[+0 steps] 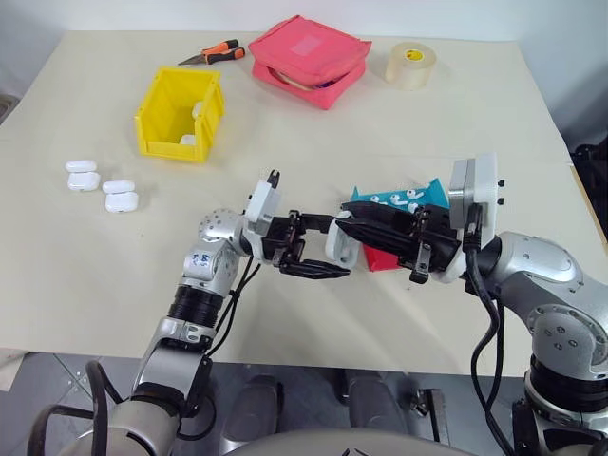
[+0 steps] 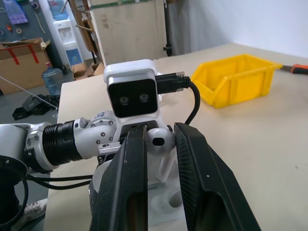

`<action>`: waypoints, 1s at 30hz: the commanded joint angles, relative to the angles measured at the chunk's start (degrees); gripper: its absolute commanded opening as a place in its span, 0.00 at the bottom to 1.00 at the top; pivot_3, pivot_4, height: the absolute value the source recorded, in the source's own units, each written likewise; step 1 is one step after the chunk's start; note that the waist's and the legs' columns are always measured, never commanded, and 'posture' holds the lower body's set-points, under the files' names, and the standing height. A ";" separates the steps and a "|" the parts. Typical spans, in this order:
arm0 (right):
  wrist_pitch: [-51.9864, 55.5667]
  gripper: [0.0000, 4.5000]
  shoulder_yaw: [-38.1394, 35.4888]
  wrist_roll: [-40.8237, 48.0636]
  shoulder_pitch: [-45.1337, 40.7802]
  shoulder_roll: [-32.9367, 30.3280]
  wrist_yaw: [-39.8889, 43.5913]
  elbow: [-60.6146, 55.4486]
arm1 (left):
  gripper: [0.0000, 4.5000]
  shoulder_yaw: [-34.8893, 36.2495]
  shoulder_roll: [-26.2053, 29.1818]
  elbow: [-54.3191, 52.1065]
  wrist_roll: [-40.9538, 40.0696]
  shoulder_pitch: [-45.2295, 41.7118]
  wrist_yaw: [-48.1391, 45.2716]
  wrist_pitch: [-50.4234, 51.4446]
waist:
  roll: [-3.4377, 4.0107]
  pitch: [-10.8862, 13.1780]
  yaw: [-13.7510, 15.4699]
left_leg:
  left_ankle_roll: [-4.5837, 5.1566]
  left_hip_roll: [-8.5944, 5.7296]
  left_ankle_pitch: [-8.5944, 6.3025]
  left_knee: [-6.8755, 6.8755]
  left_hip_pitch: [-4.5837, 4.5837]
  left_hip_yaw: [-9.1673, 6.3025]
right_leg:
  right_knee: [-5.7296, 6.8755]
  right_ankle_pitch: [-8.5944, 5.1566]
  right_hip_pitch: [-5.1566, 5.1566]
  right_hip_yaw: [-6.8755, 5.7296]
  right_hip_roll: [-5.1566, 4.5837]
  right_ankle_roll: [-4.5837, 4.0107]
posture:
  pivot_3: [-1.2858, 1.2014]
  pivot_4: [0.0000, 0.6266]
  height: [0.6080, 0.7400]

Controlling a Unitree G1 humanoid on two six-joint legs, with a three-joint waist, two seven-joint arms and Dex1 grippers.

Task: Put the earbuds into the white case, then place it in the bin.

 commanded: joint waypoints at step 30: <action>-14.53 0.10 6.21 -8.36 10.10 -3.11 1.26 3.99 | 0.62 2.58 -2.57 -3.93 -3.16 -0.15 -0.23 -0.17 | 0.00 0.00 0.08 | 0.00 -0.05 0.00 0.00 0.03 0.03 | -0.03 0.00 0.04 0.02 0.06 0.00 | 0.52 0.24 1.00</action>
